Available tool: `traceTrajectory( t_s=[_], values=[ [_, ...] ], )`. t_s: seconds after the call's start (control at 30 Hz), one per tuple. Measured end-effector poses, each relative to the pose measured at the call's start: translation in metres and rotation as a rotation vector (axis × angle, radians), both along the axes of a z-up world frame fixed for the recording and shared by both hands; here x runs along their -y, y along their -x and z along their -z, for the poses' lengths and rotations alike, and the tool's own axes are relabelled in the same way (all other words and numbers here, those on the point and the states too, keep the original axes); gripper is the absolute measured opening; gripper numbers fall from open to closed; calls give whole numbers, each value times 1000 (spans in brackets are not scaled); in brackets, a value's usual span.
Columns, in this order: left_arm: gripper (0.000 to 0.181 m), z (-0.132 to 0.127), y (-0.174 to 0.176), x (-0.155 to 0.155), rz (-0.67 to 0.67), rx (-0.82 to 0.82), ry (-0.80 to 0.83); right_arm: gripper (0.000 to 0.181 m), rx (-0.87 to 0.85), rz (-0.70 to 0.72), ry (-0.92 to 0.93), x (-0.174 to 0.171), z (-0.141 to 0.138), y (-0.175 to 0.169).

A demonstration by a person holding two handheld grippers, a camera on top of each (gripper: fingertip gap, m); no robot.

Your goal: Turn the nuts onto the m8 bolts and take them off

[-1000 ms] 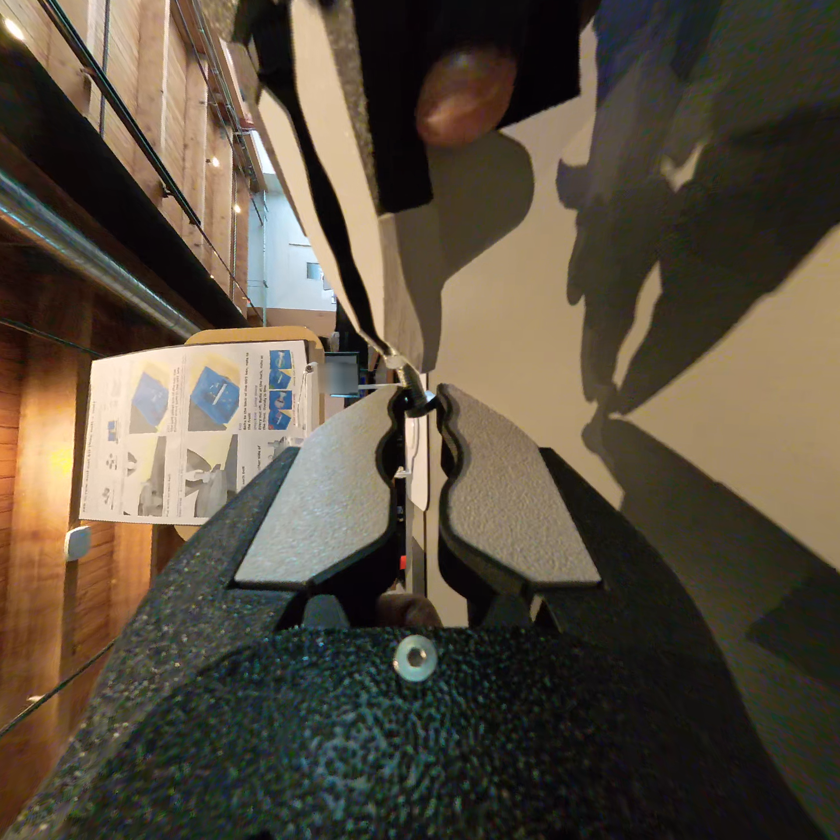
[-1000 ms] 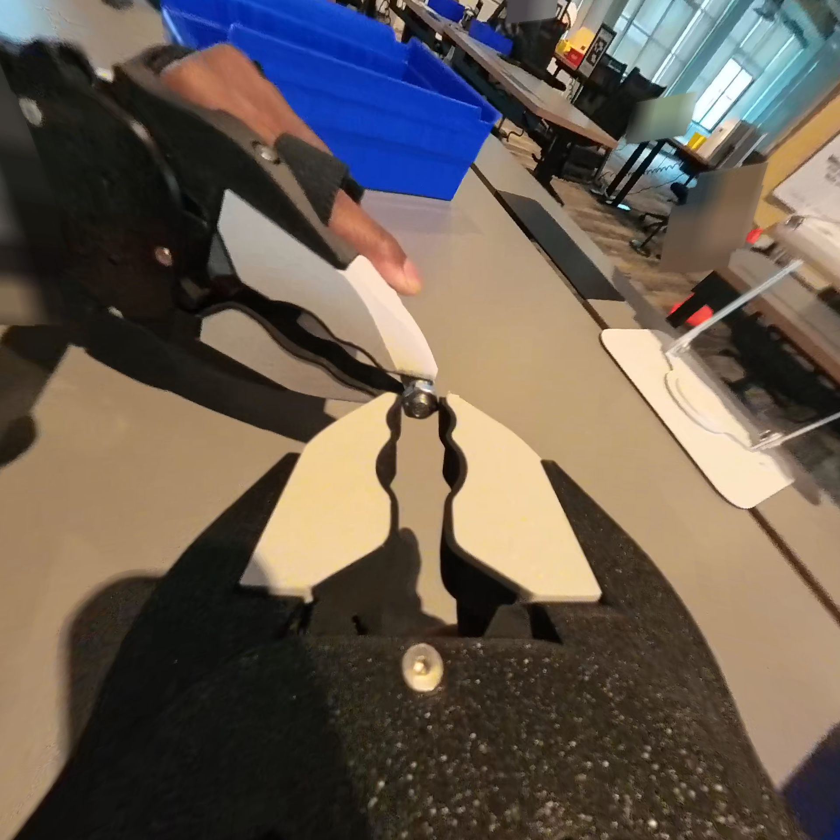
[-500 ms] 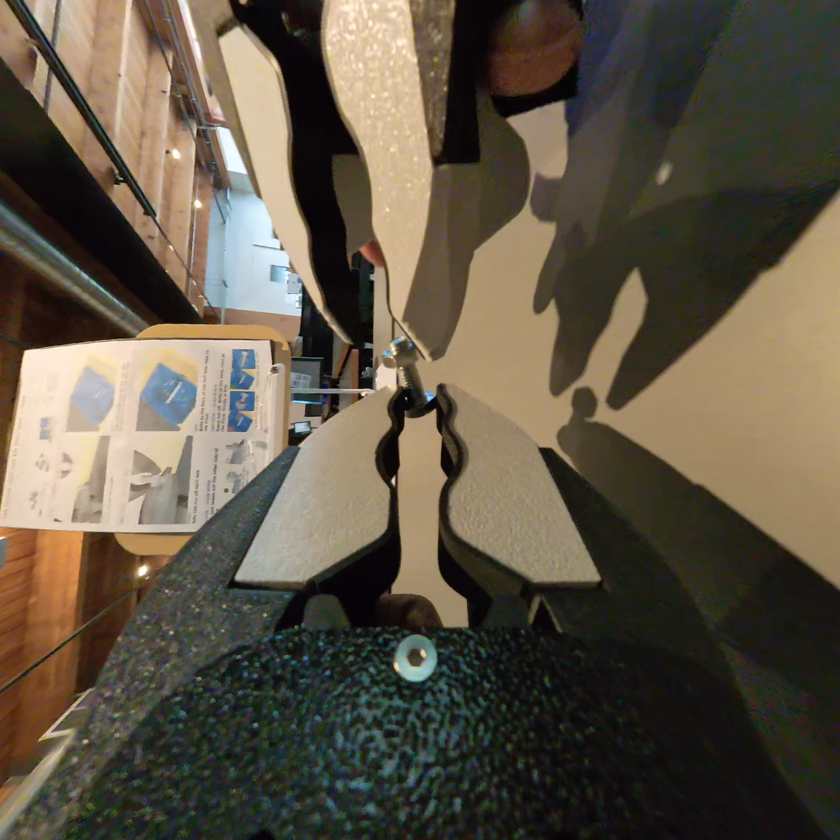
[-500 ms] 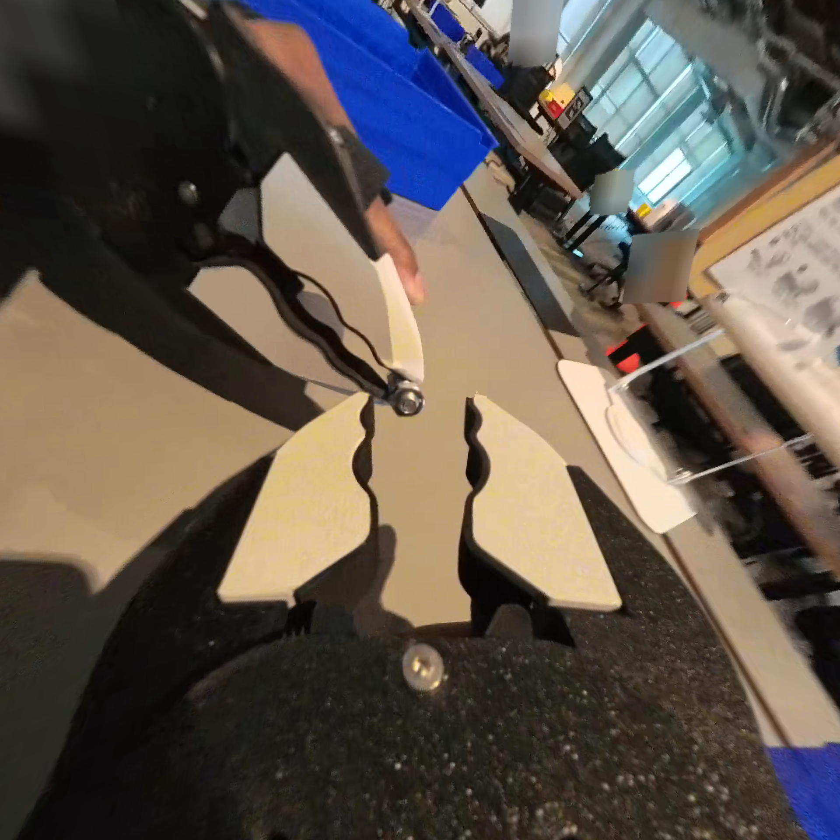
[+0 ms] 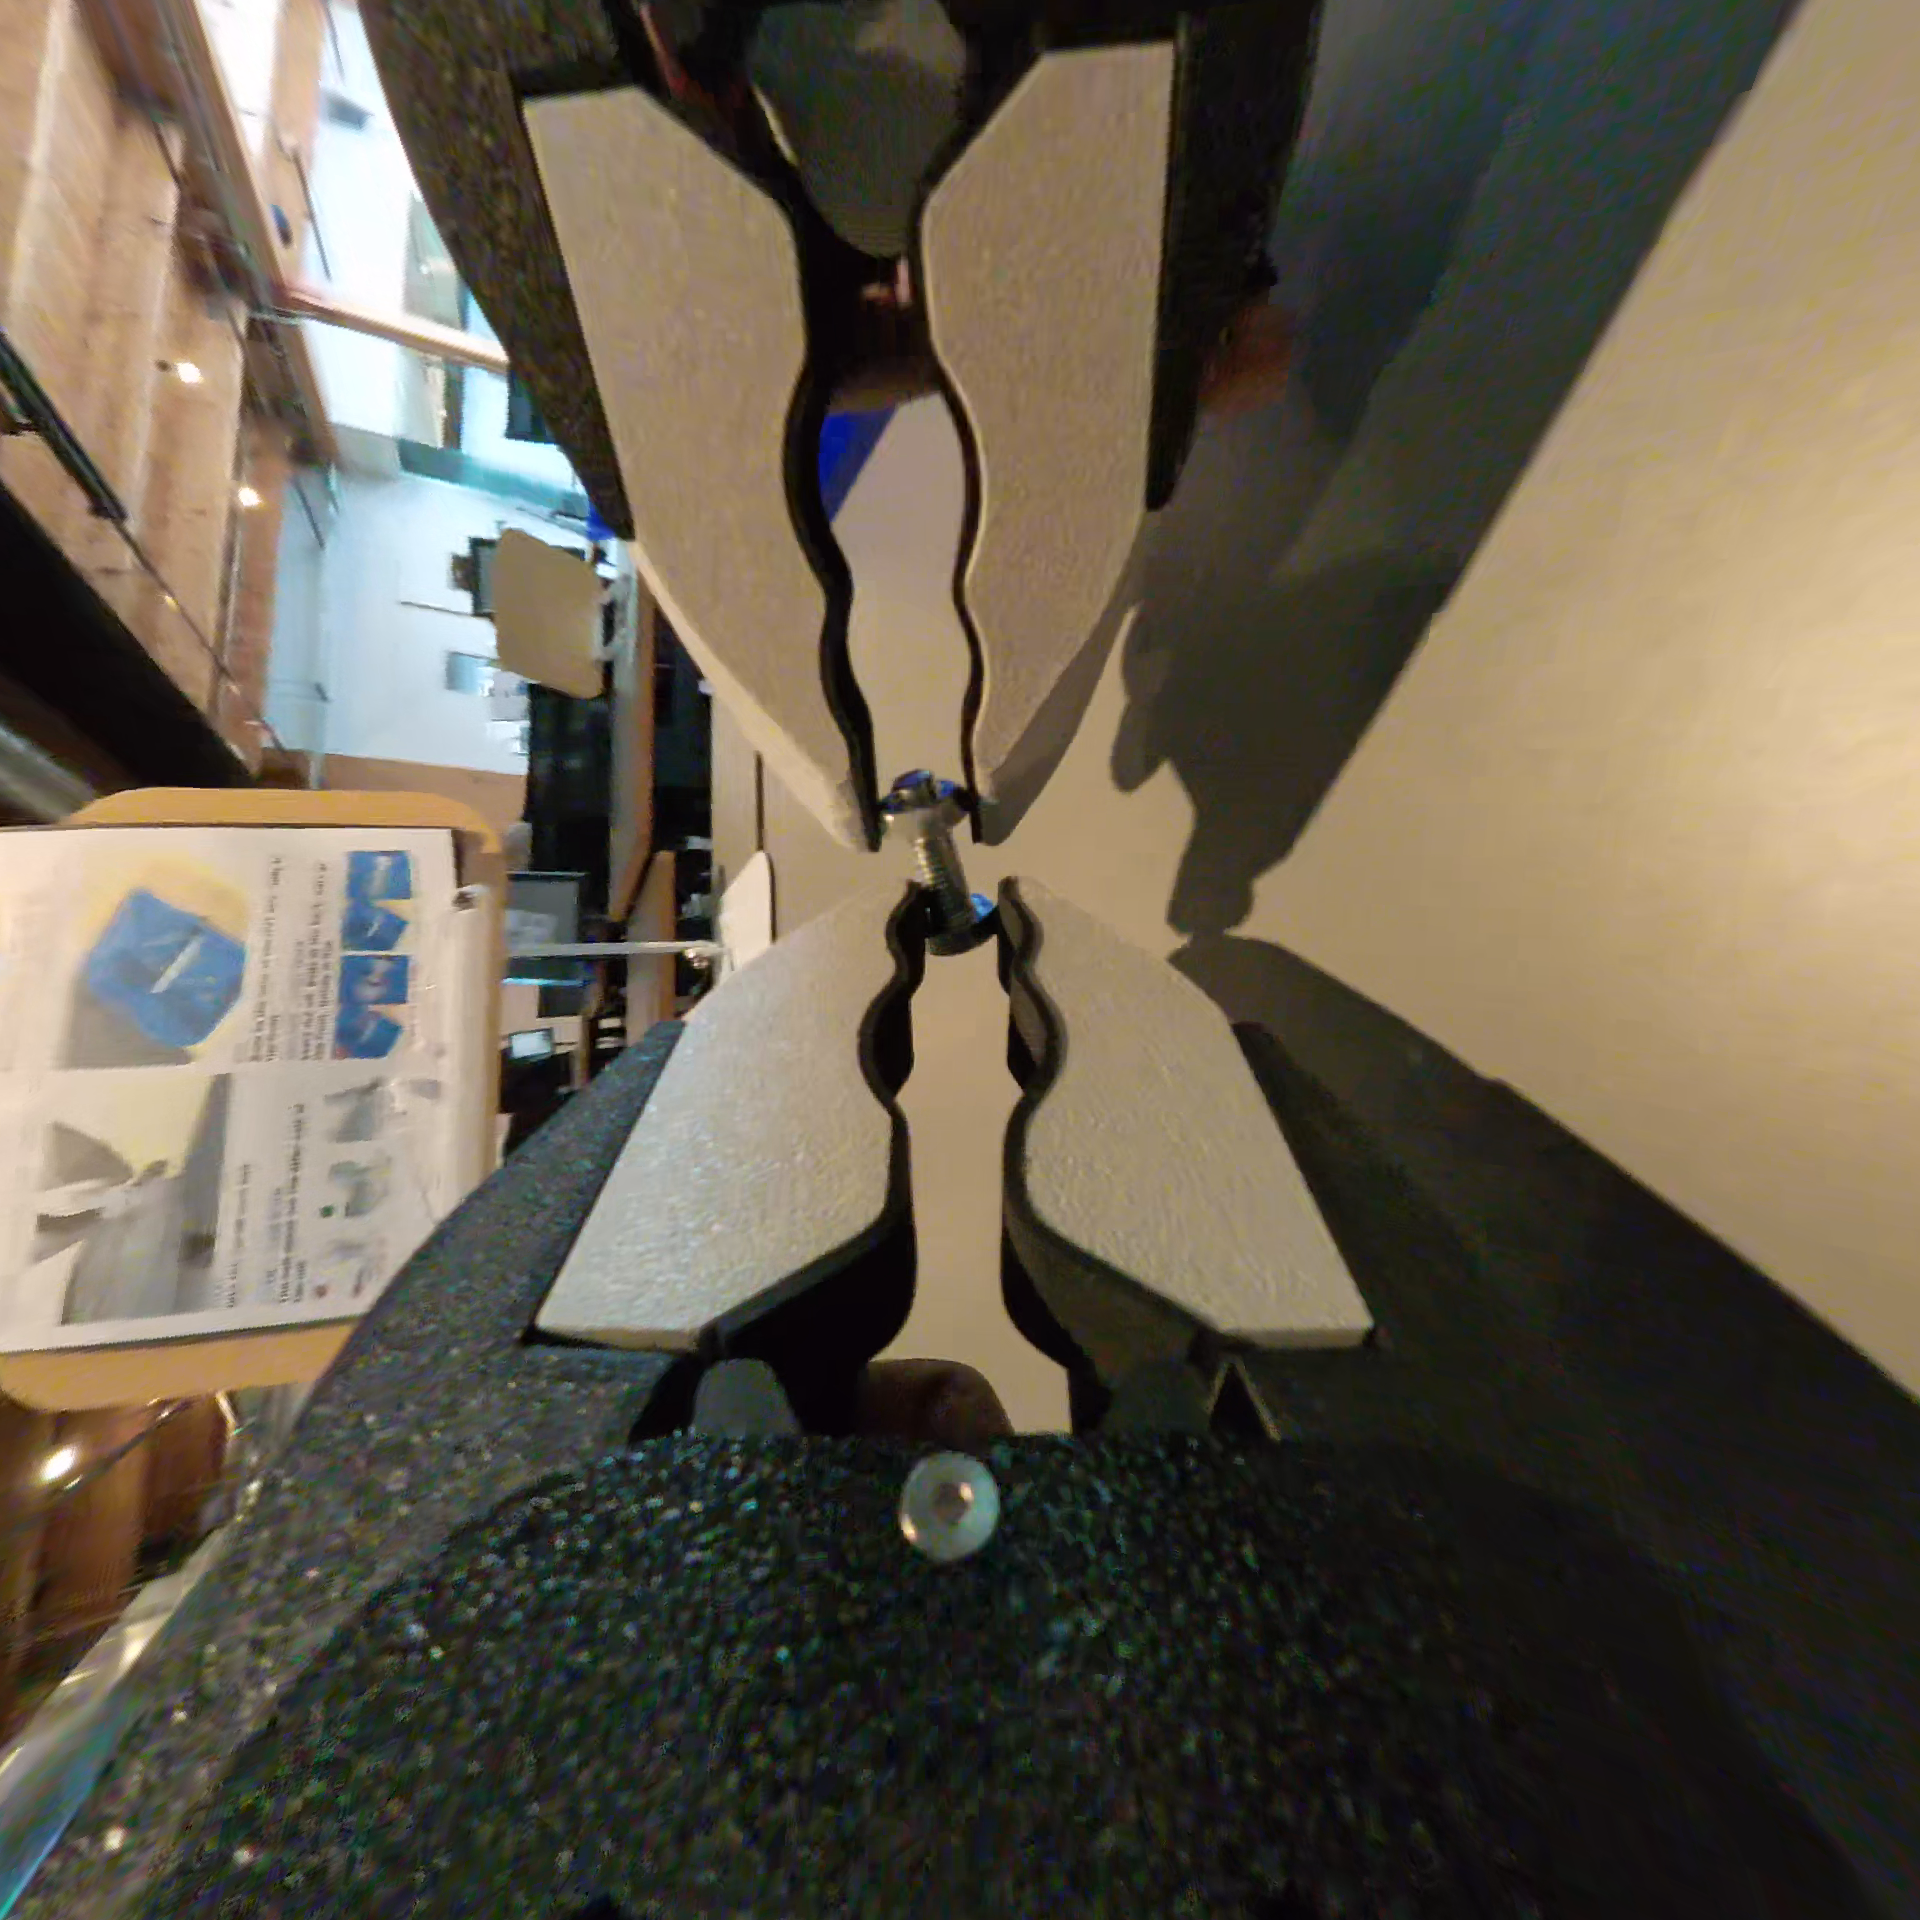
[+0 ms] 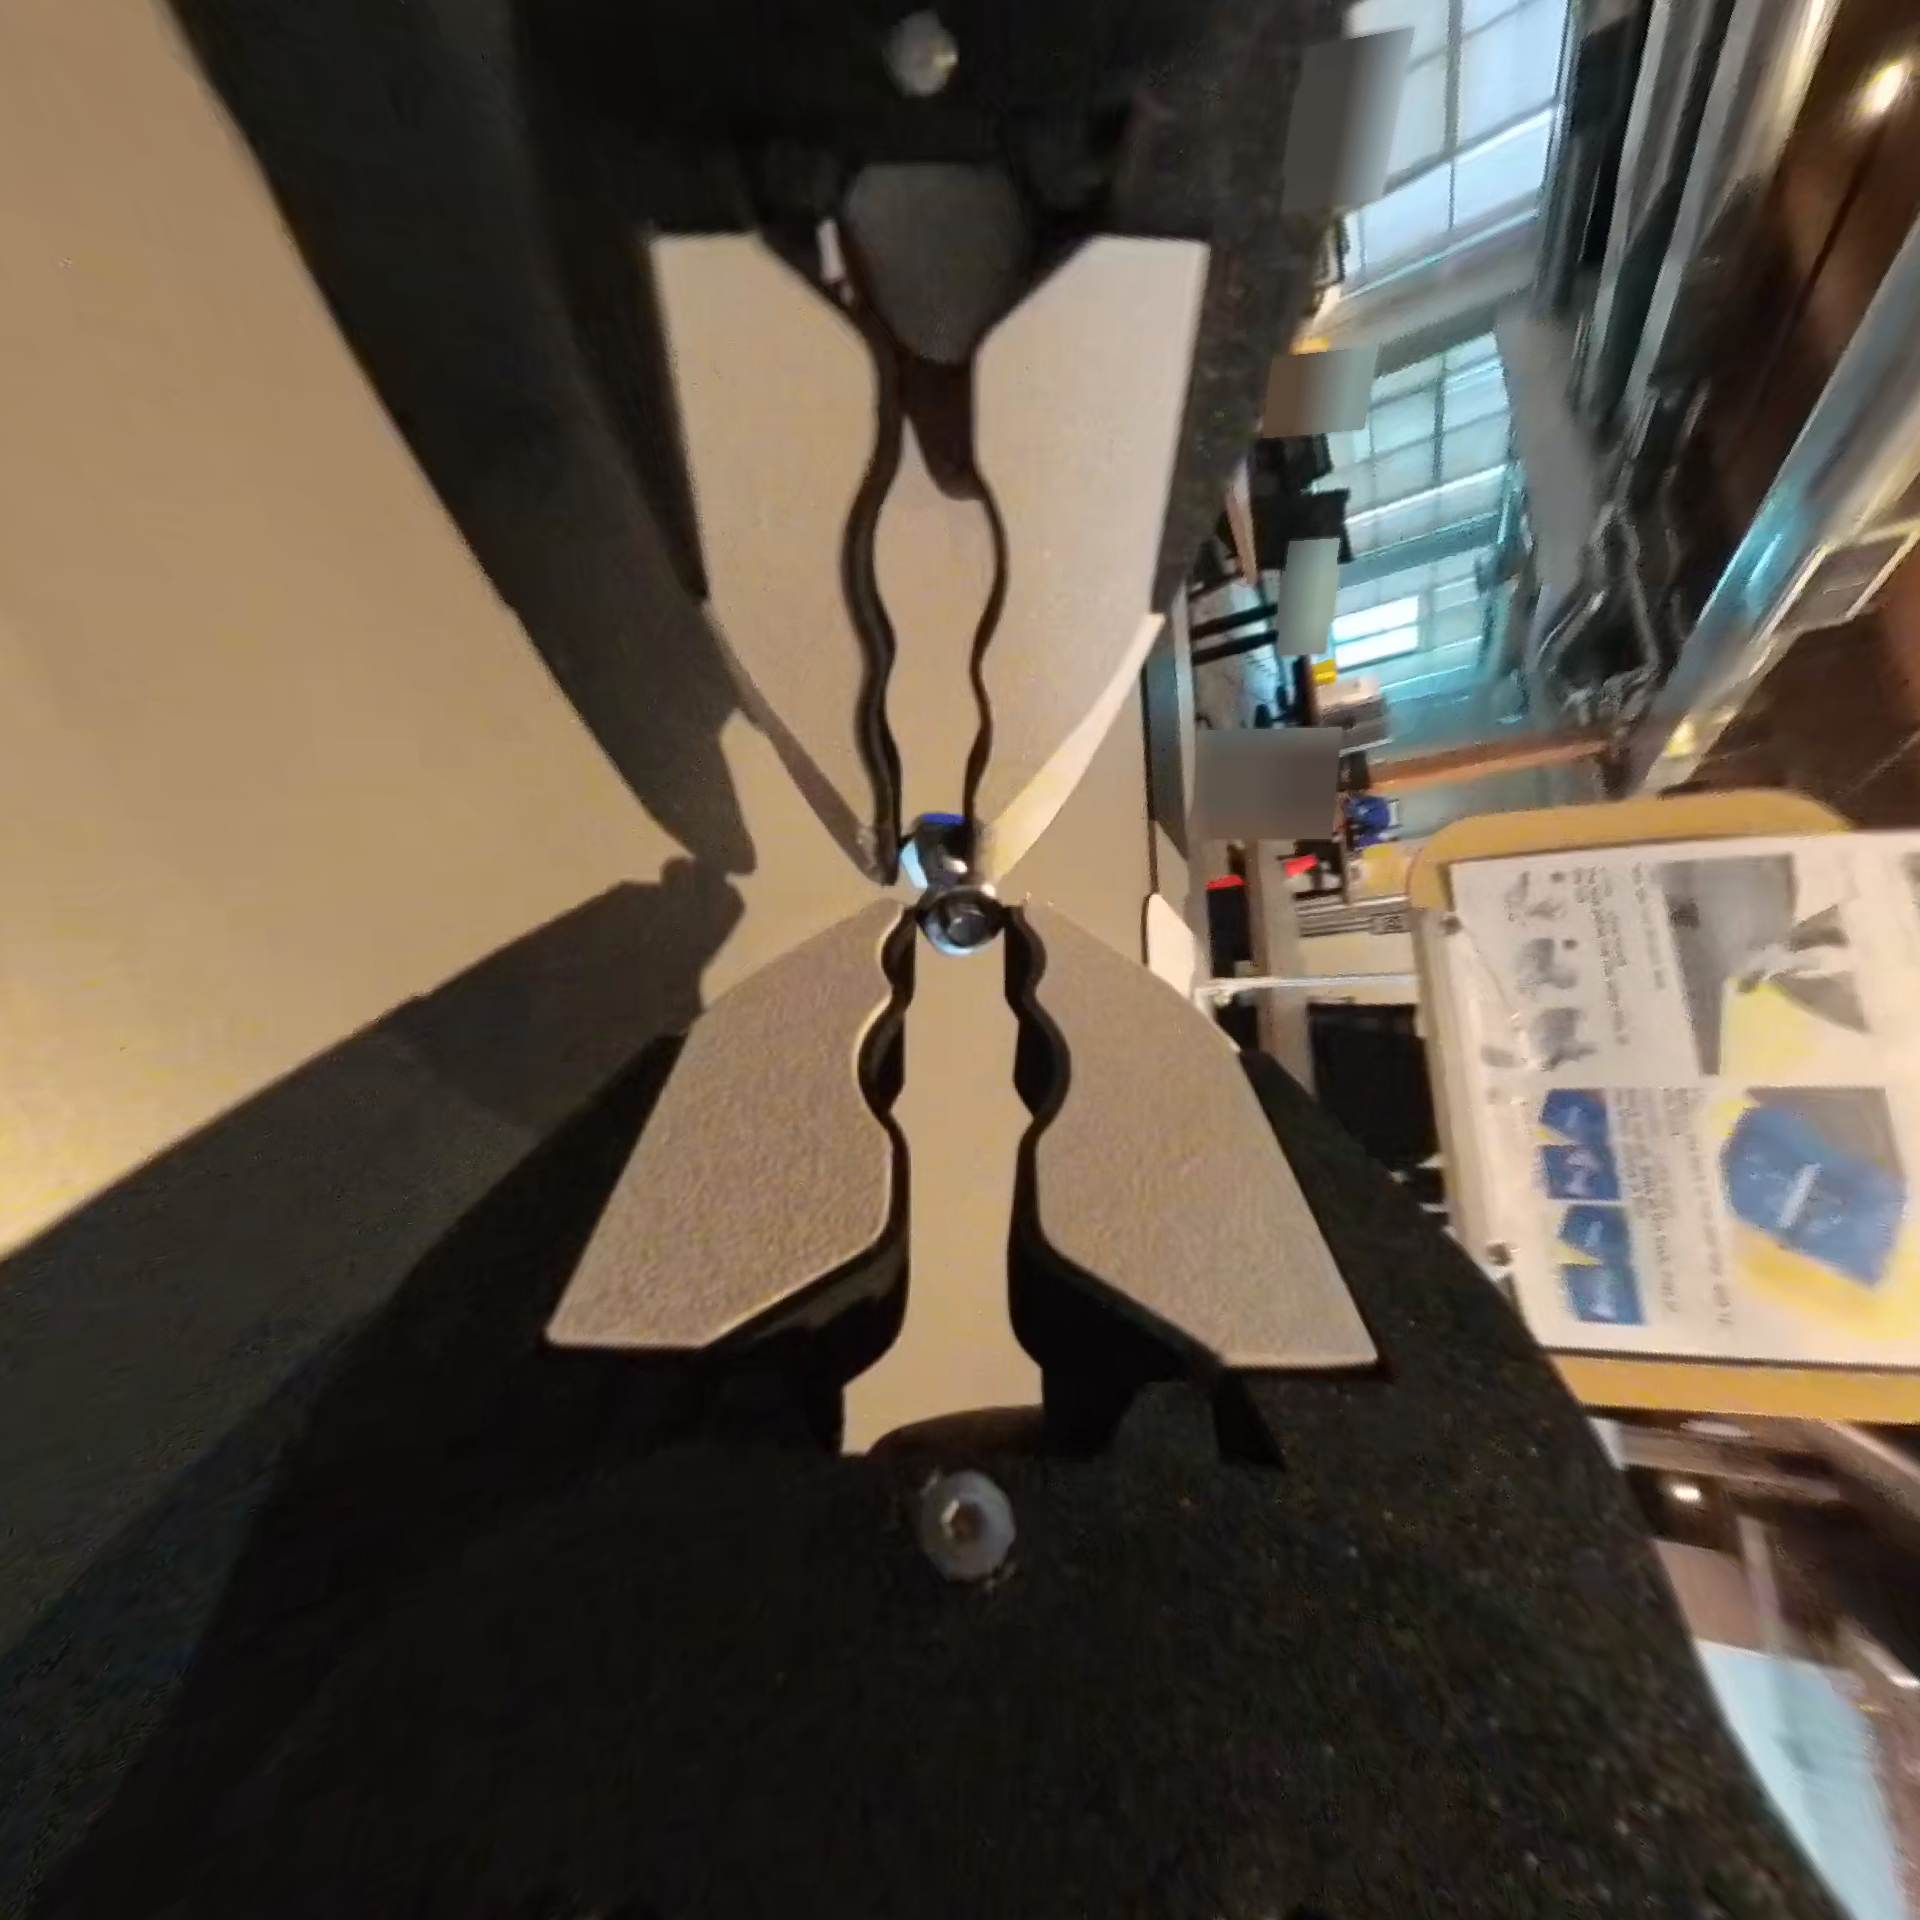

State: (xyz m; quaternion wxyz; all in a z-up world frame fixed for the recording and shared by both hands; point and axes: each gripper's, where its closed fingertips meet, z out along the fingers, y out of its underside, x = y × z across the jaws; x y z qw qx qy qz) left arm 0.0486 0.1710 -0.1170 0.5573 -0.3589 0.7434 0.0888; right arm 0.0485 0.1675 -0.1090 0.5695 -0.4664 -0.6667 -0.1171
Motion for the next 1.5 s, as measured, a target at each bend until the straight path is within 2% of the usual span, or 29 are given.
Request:
traceTrajectory(
  t_s=[0.07,0.2,0.3,0.47,0.6,0.83,0.9,0.97,1.0,1.1,1.23,1.3,1.4,1.5],
  values=[
    [13,0,-2,-1,-11,12,1,16,23,2,-15,0,1,-2],
    [13,-10,-1,-7,-41,51,-55,39,-196,51,172,-2,-16,-3],
    [13,-16,1,-12,-69,66,-106,40,-359,78,351,-3,-24,-2],
    [13,-22,2,-14,-80,72,-157,36,-467,129,510,-8,-22,-1],
    [13,-21,2,-13,-74,58,-160,15,-399,121,429,-7,-19,1],
    [13,3,1,-1,-10,-15,-14,15,45,-6,-47,2,1,-1],
    [13,1,-1,-3,-20,-3,-24,18,31,4,-27,2,0,-3],
    [13,-4,0,-5,-33,19,-44,35,-65,32,66,0,-6,-4],
    [13,-7,0,-7,-41,29,-56,38,-128,46,136,0,-9,-4],
    [13,-13,2,-12,-66,46,-100,40,-283,75,310,-1,-15,-2],
    [13,-17,3,-13,-78,52,-143,38,-392,122,435,-6,-17,0],
    [13,-18,2,-13,-77,54,-151,34,-409,133,454,-7,-17,1],
    [13,-18,2,-12,-71,52,-152,16,-383,137,427,-8,-15,1],
    [13,-13,2,-10,-58,36,-121,16,-274,107,296,-6,-12,1]
  ],
)
